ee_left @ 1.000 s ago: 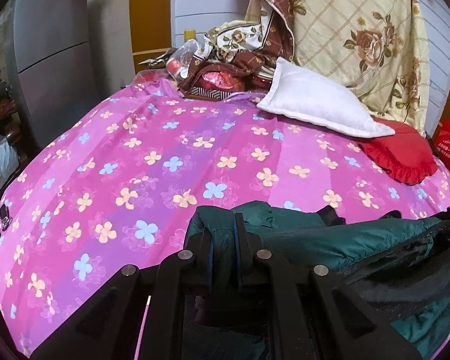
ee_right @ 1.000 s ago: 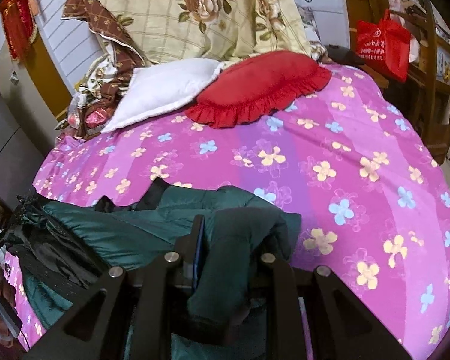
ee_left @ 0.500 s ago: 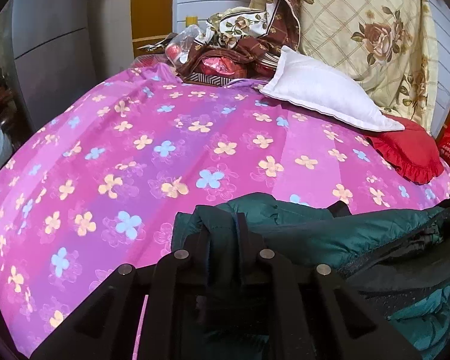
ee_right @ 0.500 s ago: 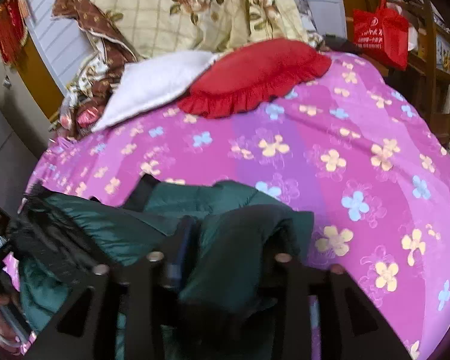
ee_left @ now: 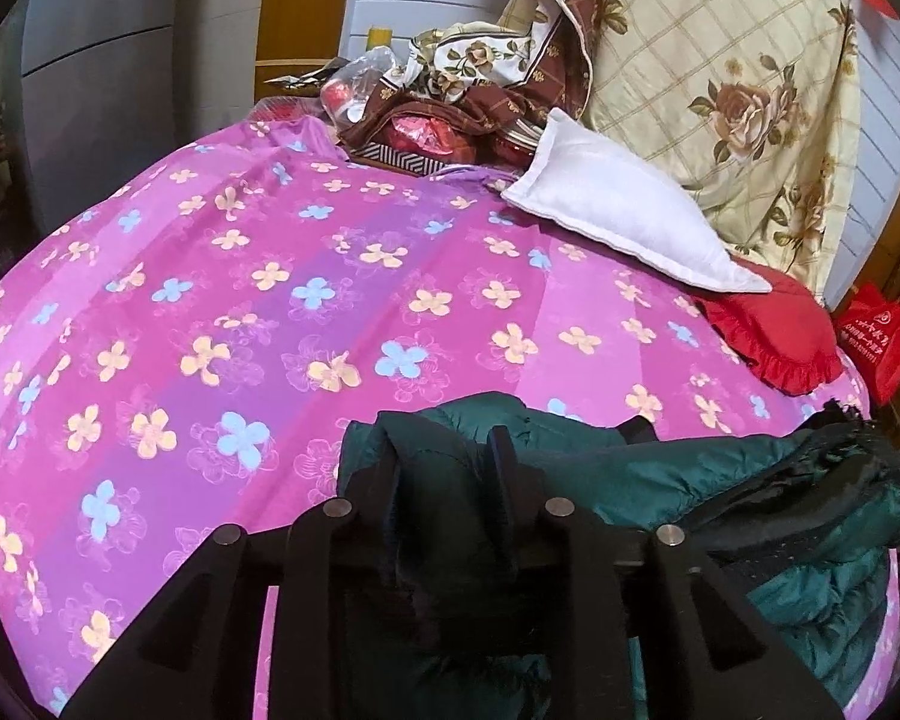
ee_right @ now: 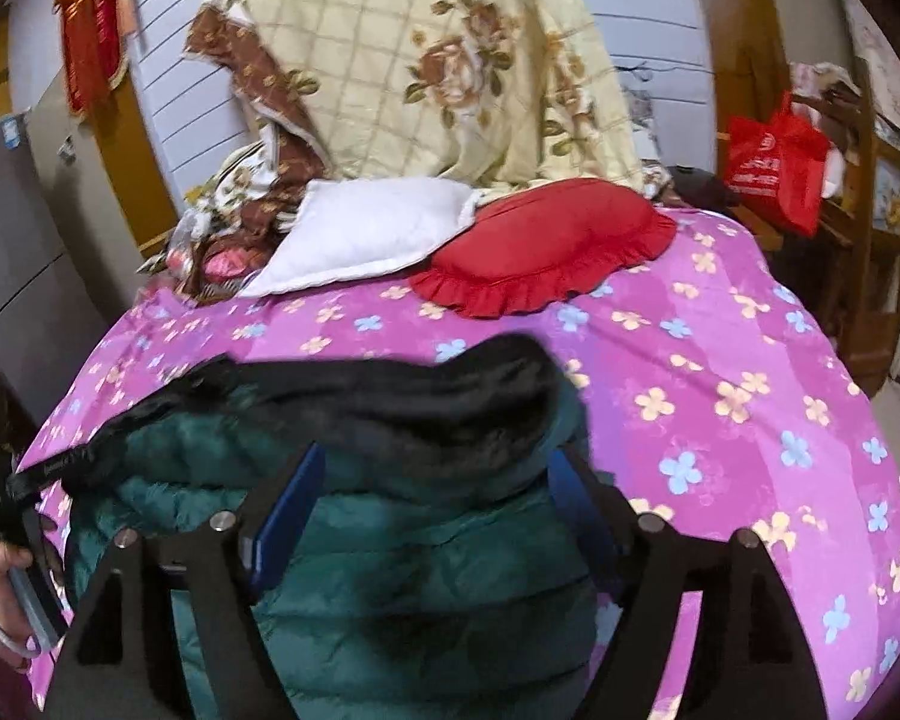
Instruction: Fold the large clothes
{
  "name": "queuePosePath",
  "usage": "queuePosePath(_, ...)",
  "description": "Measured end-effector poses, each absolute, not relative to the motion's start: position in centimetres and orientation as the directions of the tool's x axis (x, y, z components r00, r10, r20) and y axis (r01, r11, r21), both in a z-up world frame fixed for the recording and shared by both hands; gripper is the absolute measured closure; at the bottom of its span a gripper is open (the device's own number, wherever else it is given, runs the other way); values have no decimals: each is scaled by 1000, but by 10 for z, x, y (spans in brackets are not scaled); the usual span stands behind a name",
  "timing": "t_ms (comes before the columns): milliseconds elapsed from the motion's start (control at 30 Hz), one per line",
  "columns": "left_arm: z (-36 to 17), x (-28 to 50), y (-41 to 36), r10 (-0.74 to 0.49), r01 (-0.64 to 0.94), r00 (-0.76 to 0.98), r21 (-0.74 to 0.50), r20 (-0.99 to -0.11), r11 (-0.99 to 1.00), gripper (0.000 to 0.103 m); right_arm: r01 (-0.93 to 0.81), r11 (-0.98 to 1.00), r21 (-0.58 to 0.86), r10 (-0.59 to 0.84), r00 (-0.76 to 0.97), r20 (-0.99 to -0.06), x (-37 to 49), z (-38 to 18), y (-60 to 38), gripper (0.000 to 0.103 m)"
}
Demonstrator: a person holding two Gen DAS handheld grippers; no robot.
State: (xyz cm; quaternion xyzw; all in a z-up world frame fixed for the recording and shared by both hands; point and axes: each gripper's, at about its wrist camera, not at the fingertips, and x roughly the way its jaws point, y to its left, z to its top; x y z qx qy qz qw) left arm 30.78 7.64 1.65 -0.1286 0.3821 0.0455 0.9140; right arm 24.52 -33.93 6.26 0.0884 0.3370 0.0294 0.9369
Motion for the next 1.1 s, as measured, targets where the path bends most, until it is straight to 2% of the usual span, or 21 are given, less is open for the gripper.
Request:
queuePosePath(333, 35, 301, 82, -47, -154, 734, -233, -678, 960, 83, -133, 984, 119, 178, 723, -667, 249, 44, -280, 23)
queuePosePath(400, 41, 297, 86, -56, -150, 755, -255, -653, 955, 77, -149, 984, 98, 176, 719, -672, 250, 40, -271, 23)
queuePosePath(533, 65, 278, 100, -37, -157, 840, -307, -541, 939, 53, -172, 982, 75, 176, 707, -685, 254, 33, -255, 23)
queuePosePath(600, 71, 274, 101, -43, -149, 849, -317, -526, 937, 51, -176, 981, 86, 186, 706, -683, 257, 32, -249, 23)
queuePosePath(767, 65, 275, 81, -49, -131, 831, -280, -554, 951, 51, -178, 981, 82, 185, 703, -686, 273, 26, -232, 23)
queuePosePath(1000, 14, 312, 45, 28, -157, 701, -115, -713, 981, 51, -160, 987, -6, 103, 664, -741, 314, 0, -219, 23)
queuePosePath(1100, -6, 327, 43, 62, -181, 663, -79, -746, 980, 51, -154, 988, -29, 77, 635, -769, 332, -15, -217, 23)
